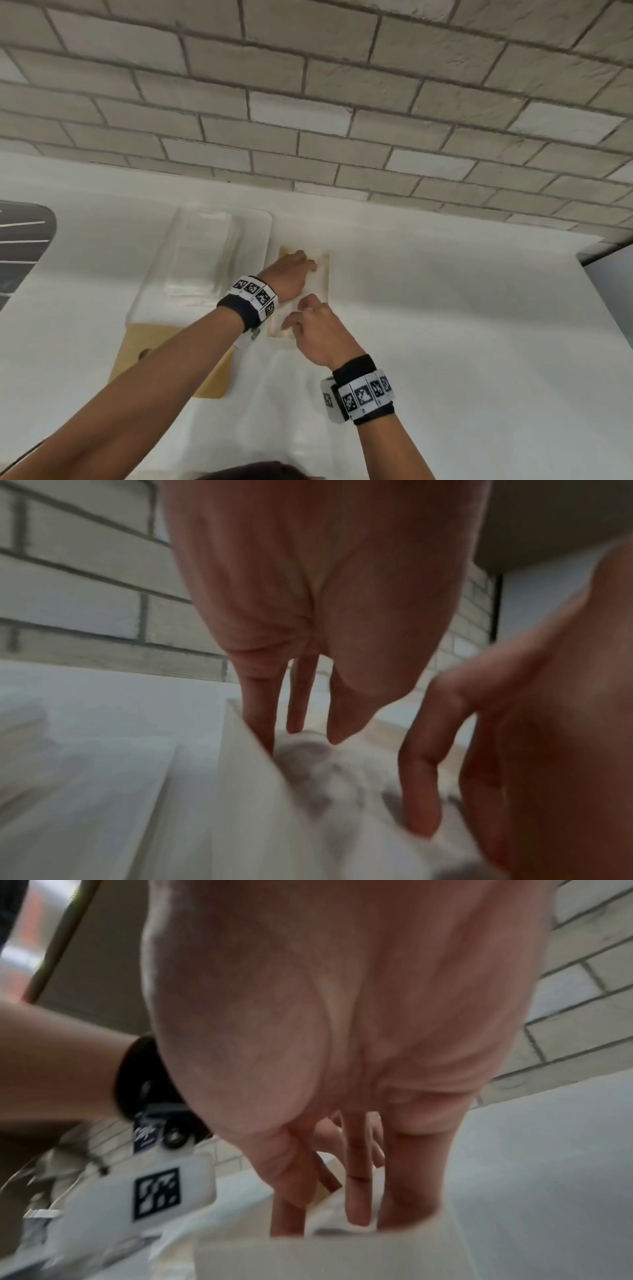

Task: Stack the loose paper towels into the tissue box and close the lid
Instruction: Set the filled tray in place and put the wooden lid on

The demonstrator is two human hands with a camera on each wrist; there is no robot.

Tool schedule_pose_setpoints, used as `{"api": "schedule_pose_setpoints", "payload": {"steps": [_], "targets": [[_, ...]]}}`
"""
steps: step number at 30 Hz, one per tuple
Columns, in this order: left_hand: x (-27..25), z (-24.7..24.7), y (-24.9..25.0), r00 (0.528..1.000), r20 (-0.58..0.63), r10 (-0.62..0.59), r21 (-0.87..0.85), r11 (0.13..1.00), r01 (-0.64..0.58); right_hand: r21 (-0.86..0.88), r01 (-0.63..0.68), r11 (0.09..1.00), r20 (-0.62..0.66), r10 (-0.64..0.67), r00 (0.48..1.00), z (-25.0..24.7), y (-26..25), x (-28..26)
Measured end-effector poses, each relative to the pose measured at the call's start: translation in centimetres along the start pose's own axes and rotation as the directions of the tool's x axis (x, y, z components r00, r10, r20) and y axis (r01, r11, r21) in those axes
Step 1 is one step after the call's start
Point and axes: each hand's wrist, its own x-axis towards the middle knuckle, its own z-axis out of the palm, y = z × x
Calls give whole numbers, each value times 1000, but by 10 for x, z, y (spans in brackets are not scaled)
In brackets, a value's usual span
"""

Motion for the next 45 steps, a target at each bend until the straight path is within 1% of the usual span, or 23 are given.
{"api": "schedule_pose_setpoints", "payload": {"steps": [2, 3, 4, 5, 6, 7, 8, 10, 11, 12, 14, 15, 17, 21, 24, 27, 31, 34, 38, 40, 41, 43, 45], "targets": [[-13, -7, -15, 985, -169, -33, -136, 991, 10, -1, -68, 998, -62, 67, 996, -5, -8, 0], [-23, -12, -27, 954, -292, -60, -203, 979, 0, 1, -110, 994, -151, 108, 983, -6, -16, 2], [-35, -18, -41, 901, -422, -95, -256, 966, -18, 36, -139, 990, -267, 144, 953, -8, -28, 4], [-48, -24, -59, 833, -537, -136, -295, 955, -35, 101, -139, 985, -384, 167, 908, -10, -41, 9], [-60, -30, -79, 772, -608, -186, -323, 946, -26, 174, -106, 979, -471, 177, 864, -11, -56, 17], [-72, -35, -102, 733, -633, -248, -345, 938, 19, 239, -65, 969, -517, 184, 836, -9, -70, 30], [-81, -39, -125, 712, -630, -311, -362, 928, 85, 295, -33, 955, -526, 191, 828, -7, -84, 45], [-88, -44, -168, 691, -571, -444, -407, 884, 231, 396, -33, 917, -486, 240, 840, 1, -109, 83], [-88, -44, -185, 687, -512, -517, -445, 843, 303, 437, -61, 897, -451, 277, 849, 6, -117, 103], [-85, -45, -202, 694, -430, -578, -475, 798, 370, 462, -113, 880, -407, 324, 854, 12, -127, 125], [-78, -40, -222, 732, -272, -625, -488, 745, 455, 496, -267, 826, -272, 440, 856, 25, -138, 163], [-75, -37, -229, 754, -217, -620, -489, 737, 466, 519, -332, 787, -205, 492, 846, 32, -143, 177], [-72, -29, -235, 777, -181, -603, -505, 735, 453, 523, -408, 749, -134, 545, 828, 47, -153, 199], [-71, -17, -241, 777, -192, -599, -505, 739, 445, 467, -474, 747, -158, 598, 786, 65, -171, 219], [-72, -16, -246, 790, -204, -578, -508, 752, 419, 403, -487, 775, -244, 604, 759, 73, -182, 224], [-73, -17, -249, 799, -203, -567, -519, 754, 403, 339, -426, 839, -346, 532, 773, 79, -192, 224], [-76, -17, -252, 813, -211, -542, -530, 763, 371, 319, -370, 873, -330, 468, 820, 82, -200, 224], [-82, -22, -255, 816, -220, -534, -566, 752, 339, 428, -323, 844, -335, 480, 811, 70, -199, 218], [-98, -41, -257, 771, -297, -563, -654, 708, 265, 613, -143, 777, -399, 460, 793, 40, -194, 199], [-109, -57, -247, 765, -275, -582, -739, 637, 219, 708, -23, 706, -418, 445, 792, 21, -193, 185], [-115, -67, -238, 776, -244, -582, -787, 587, 193, 744, 32, 668, -423, 433, 796, 12, -194, 176], [-124, -83, -215, 819, -184, -544, -891, 445, 95, 799, 149, 582, -447, 409, 796, -5, -194, 156], [-131, -94, -185, 881, -176, -440, -965, 254, -66, 845, 227, 484, -444, 400, 802, -18, -194, 134]]}}
